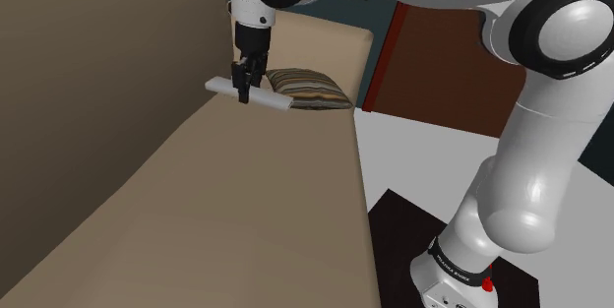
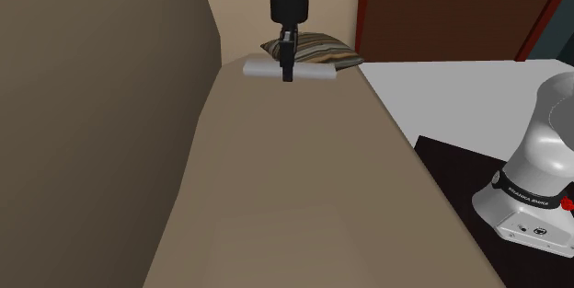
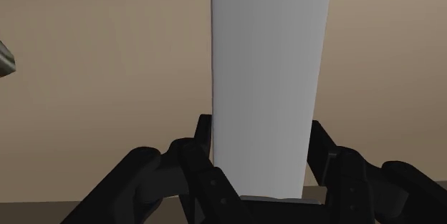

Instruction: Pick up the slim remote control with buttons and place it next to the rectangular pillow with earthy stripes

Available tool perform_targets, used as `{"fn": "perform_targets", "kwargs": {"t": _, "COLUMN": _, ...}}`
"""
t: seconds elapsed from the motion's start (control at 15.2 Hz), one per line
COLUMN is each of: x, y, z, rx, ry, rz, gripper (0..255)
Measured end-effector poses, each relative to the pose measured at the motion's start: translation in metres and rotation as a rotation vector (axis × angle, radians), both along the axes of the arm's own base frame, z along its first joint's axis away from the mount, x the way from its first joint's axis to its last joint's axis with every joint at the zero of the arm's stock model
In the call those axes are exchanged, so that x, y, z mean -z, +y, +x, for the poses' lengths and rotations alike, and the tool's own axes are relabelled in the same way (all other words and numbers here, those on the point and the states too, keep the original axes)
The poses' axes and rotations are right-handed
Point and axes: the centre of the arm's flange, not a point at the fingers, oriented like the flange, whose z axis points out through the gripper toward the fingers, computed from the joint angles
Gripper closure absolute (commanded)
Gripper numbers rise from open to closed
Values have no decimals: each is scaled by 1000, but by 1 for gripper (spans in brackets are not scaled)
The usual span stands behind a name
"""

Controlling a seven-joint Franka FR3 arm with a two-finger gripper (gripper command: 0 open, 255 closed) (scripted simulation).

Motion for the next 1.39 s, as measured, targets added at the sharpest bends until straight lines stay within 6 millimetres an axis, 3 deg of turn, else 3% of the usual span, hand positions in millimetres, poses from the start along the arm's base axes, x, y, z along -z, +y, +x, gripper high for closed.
{"fn": "perform_targets", "kwargs": {"t": 1.39, "x": -1, "y": -269, "z": -71, "rx": 1, "ry": 0, "rz": 0, "gripper": 255}}
